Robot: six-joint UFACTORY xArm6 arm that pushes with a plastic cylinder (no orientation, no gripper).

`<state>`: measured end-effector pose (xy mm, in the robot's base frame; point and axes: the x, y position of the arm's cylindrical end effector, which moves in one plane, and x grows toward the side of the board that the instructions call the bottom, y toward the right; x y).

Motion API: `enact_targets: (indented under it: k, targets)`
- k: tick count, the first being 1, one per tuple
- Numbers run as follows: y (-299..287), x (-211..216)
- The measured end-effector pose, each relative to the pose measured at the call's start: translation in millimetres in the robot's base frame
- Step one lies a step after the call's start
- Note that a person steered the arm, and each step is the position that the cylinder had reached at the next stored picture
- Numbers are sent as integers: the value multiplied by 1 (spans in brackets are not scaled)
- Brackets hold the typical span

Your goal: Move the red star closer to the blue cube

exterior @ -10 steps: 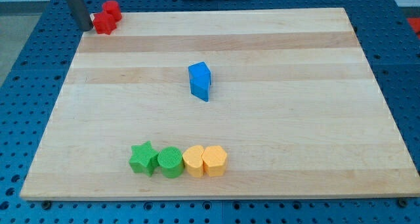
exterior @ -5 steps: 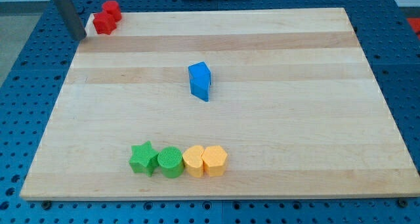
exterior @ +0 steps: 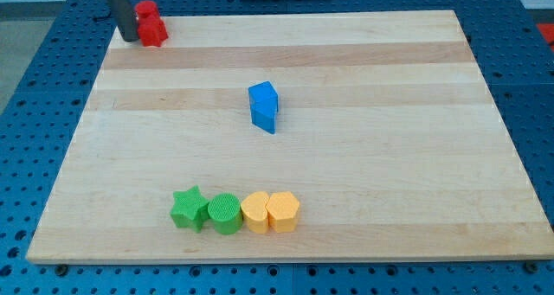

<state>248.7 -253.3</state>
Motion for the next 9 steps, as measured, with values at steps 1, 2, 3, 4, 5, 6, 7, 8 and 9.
enact_targets:
  k: [1,2,3,4,5,6,7,8,9]
  targets:
    - [17,10]
    - [23,12]
    - [23,13]
    - [5,13]
    - [-8,1]
    - [-8,-14]
    - [9,-15]
    - [9,-15]
    - [38,-15]
